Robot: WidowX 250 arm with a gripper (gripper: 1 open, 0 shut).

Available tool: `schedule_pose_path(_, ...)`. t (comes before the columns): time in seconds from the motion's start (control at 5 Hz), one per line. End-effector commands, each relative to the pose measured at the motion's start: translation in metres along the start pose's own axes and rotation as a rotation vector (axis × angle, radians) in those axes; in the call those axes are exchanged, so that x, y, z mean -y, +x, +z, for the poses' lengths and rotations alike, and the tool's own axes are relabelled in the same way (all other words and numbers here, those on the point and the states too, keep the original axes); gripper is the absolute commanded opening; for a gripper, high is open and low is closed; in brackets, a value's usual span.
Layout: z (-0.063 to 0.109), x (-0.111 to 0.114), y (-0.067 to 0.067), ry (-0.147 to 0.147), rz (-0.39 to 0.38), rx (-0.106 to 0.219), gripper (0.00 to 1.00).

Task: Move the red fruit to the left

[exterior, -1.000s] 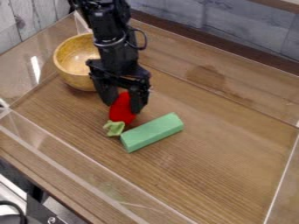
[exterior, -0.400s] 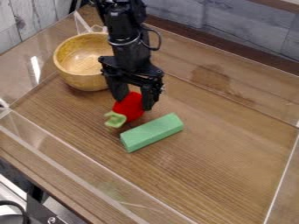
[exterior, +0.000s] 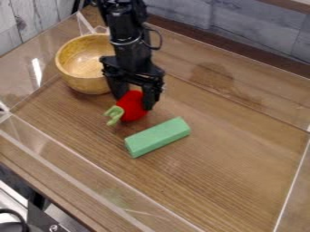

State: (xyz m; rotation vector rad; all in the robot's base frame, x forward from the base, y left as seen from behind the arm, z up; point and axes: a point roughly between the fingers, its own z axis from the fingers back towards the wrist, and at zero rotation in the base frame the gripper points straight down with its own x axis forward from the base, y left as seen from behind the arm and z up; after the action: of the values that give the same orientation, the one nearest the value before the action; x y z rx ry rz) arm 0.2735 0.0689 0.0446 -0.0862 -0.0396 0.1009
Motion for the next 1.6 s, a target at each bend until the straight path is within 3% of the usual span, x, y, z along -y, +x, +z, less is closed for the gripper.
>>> schedule_pose_path(0.0,0.007,-0.011,0.015,0.017,0.011,0.048,1.00)
schedule_pose_path(0.4,-0.009,-0.004,0.013,0.015,0.082,0.044,1.00)
schedule_pose_path(0.6,-0.018,-0.013,0.008,0.010,0.079,0.040,1.00)
schedule_pose_path(0.8,-0.020,-0.022,0.004,0.006,0.075,0.034,1.00)
schedule_pose_path(1.4,-0.013,-0.023,-0.016,-0.024,0.159,0.034,1.00)
